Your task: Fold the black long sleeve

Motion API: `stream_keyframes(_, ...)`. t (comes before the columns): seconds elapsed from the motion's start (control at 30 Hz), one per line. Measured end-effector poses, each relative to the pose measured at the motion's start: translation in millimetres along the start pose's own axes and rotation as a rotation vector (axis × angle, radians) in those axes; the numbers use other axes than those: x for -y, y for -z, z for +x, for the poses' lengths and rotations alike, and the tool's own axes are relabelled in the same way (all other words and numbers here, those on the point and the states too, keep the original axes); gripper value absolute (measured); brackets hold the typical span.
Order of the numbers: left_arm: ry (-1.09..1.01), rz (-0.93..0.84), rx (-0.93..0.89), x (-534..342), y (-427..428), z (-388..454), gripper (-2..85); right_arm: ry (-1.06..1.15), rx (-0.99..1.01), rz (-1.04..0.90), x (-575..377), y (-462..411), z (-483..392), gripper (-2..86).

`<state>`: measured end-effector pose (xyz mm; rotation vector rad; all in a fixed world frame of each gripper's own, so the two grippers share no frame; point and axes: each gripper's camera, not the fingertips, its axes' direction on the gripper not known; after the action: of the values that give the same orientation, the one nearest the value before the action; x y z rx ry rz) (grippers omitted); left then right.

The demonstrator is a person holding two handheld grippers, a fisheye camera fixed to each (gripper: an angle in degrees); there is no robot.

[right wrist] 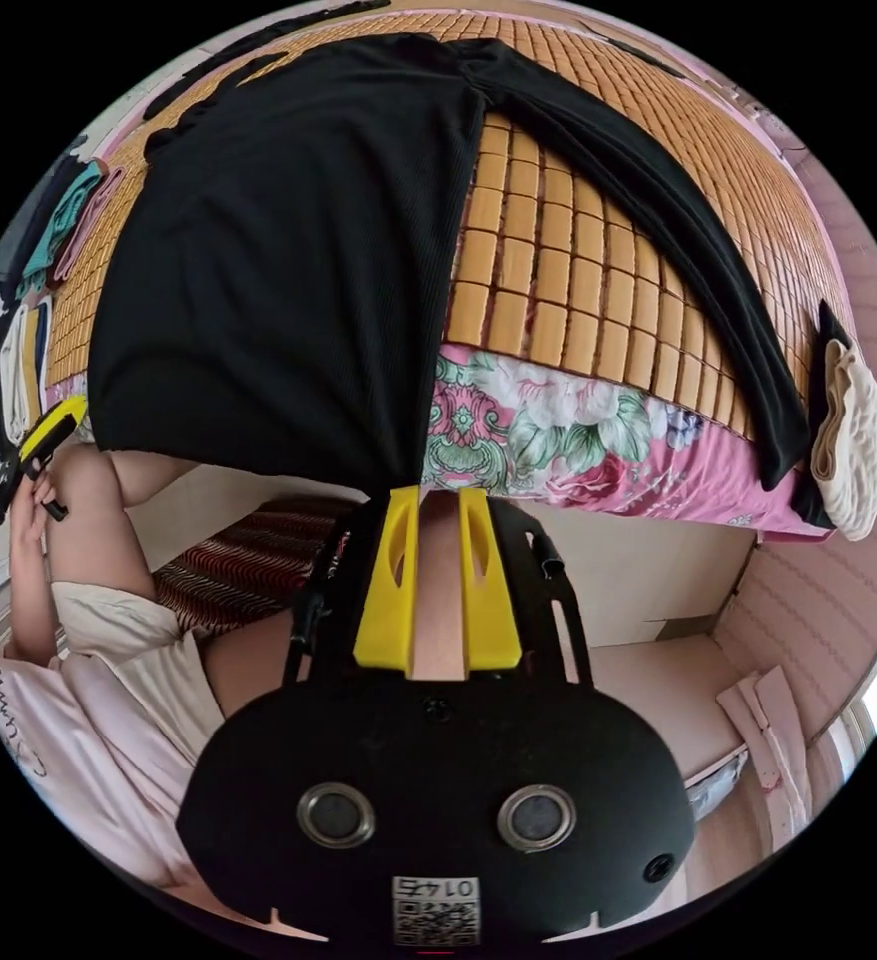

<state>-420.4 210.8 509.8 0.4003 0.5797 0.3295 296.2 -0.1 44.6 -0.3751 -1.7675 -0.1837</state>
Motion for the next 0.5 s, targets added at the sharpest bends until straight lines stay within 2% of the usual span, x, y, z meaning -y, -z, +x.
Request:
stream_keyframes(0.13, -0.003, 0.119, 0.068, 20, 63, -20, 6.0, 0.057, -0.01, 0.094, 32, 7, 6, 9.4)
stream_keyframes(0.27, -0.023, 0.205, 0.108, 76, 98, -46, 5.2, 0.245, 0.084, 0.282, 116, 33, -23, 8.4)
stream_keyframes(0.4, -0.022, 0.288, 0.105, 179, 113, -80, 3.4, 0.489, 0.23, 0.4, 217, 41, -95, 8.4)
stream_keyframes(0.5, 0.038, 0.288, 0.152, 264, 104, -104, 2.2, 0.621, 0.175, 0.46, 280, 32, -154, 8.5)
